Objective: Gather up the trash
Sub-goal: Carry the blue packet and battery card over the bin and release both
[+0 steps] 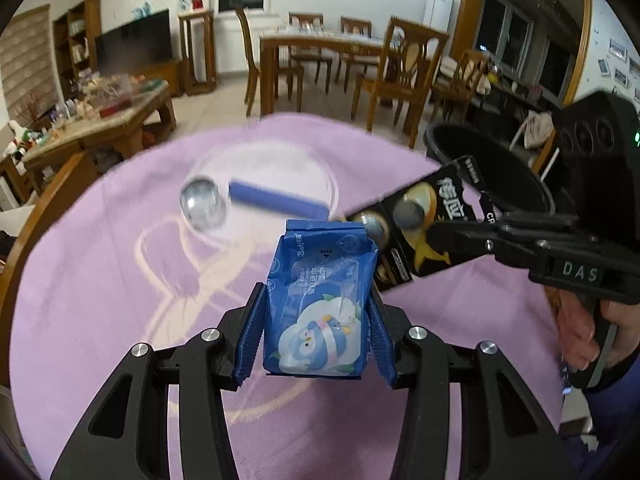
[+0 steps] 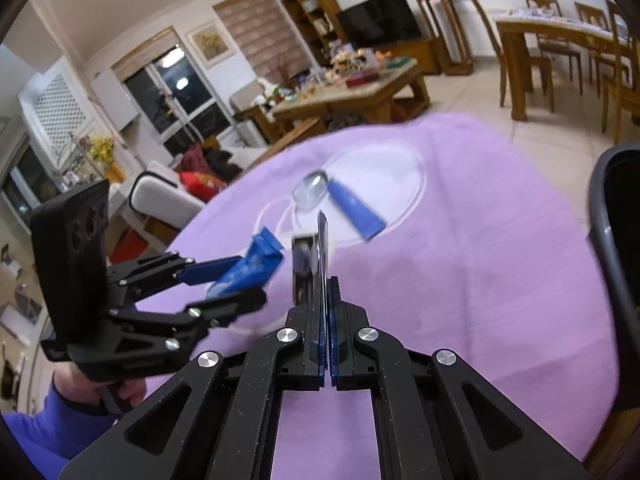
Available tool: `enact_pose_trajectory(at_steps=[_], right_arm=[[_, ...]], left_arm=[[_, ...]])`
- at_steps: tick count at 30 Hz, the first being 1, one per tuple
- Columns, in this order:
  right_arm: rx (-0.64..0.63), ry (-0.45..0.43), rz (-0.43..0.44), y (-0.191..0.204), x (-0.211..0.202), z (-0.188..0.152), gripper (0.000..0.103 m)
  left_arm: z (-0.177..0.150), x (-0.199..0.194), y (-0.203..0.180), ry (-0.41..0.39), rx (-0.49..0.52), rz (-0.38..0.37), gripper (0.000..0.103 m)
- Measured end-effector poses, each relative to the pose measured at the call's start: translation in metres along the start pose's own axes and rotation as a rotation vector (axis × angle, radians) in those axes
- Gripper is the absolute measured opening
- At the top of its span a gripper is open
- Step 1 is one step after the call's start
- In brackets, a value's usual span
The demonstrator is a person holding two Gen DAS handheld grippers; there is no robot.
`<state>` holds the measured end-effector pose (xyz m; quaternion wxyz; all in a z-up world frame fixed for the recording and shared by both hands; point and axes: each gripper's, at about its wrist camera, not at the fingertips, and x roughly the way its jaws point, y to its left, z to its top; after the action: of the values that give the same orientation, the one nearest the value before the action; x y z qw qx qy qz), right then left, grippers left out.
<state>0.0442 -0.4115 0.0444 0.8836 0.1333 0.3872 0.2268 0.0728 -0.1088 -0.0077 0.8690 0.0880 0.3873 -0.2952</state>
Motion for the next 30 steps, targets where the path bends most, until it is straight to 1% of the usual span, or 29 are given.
enact_pose_trajectory(at_steps=[2,6,9,15,20,23,26,30], right_arm=[[0.001,-0.018,-0.003,-0.006,-0.009,0.002,0.002],[0.014,-0.07,-0.006,-0.023,-0.036,0.006,0.002],[0.029,-0.113,-0.014,-0.042,-0.06,0.006,0.002],[0.072,-0.2,-0.046,-0.085,-0.108,0.005,0.002],[0.123,-0.262,-0.101,-0.128,-0.146,-0.004,0.002],[0.16,-0.302,-0.161,-0.158,-0.168,-0.011,0.002],[0.201,-0.329,-0.203,-0.187,-0.182,-0.017,0.002],[0.24,-0.352,-0.28,-0.225,-0.195,-0.029,0.002]], left_arm=[[0.011,-0.006,-0.009,-0.033,0.005,-0.003,0.047],[0.028,-0.007,-0.027,-0.057,0.027,-0.021,0.047],[0.044,-0.002,-0.048,-0.068,0.054,-0.033,0.047],[0.067,0.015,-0.092,-0.088,0.091,-0.092,0.047],[0.089,0.036,-0.139,-0.103,0.151,-0.142,0.047],[0.099,0.053,-0.168,-0.103,0.182,-0.167,0.047],[0.106,0.072,-0.19,-0.095,0.205,-0.193,0.047],[0.111,0.099,-0.219,-0.082,0.229,-0.219,0.047]])
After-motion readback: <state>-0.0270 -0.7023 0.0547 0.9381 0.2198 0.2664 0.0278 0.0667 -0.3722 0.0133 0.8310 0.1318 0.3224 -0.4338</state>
